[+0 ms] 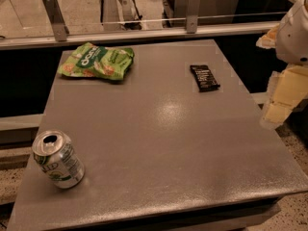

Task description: Move rxbar chocolate near 7up can

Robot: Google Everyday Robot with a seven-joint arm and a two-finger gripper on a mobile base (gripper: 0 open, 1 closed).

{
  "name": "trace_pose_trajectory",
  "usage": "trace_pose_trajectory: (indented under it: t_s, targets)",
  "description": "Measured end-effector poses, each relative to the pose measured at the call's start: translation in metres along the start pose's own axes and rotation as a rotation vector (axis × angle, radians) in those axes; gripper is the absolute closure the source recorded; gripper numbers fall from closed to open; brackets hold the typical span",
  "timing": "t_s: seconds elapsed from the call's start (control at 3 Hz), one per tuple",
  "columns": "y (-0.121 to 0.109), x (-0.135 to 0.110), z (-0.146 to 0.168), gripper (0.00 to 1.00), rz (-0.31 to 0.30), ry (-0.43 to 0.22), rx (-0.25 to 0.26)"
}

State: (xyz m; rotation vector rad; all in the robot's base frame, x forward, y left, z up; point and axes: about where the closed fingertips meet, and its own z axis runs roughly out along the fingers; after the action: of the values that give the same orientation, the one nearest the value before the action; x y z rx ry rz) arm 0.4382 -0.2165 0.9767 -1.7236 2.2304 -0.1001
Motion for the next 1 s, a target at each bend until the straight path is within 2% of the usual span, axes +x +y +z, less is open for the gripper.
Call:
trace_pose_trajectory:
  t_s: [0.33,0.67,1.0]
  targets:
    - [0.000,0.000,0.000,0.00,0.000,0.000,0.000]
    - [-0.012,-0.002,0.009,0.00,-0.015,-0.039,-0.001]
    - [-0.041,-0.005,0.042,0.00,0.032,-0.120,-0.020]
